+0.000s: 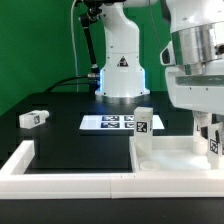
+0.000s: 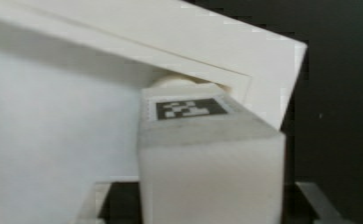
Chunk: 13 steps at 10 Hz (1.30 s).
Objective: Assemble square table
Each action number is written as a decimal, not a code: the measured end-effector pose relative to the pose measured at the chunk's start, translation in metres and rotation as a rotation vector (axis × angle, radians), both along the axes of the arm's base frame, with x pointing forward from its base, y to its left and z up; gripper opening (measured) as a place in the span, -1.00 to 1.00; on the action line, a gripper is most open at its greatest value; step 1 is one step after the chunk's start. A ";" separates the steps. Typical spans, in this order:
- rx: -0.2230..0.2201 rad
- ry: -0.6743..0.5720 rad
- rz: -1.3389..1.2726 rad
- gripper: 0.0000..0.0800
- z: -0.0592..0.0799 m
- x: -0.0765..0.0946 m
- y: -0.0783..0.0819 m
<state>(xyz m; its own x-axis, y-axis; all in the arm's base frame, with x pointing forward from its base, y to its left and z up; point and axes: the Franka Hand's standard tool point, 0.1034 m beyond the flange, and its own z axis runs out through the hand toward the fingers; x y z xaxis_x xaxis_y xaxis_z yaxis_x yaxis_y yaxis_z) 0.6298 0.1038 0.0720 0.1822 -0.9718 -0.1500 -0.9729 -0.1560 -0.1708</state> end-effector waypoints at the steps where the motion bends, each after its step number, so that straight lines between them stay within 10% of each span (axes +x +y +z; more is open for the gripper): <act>1: 0.042 0.019 -0.130 -0.24 0.000 -0.001 0.000; 3: 0.051 0.033 -0.188 -0.24 -0.001 -0.003 0.001; 5: 0.020 0.033 -0.054 0.42 -0.001 -0.005 0.003; 7: -0.064 0.002 0.310 0.58 0.004 -0.003 0.015; 13: -0.210 -0.118 1.150 0.62 0.005 0.000 0.017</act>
Offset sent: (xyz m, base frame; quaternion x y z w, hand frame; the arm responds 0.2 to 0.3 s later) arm 0.0000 0.0000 0.0000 0.0000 0.0000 -0.0650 0.9979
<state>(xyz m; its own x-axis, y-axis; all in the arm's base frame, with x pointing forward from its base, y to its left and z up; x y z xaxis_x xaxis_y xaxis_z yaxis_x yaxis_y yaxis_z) 0.6297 0.1207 0.0774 0.9706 -0.2302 0.0699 -0.2212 -0.9682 -0.1166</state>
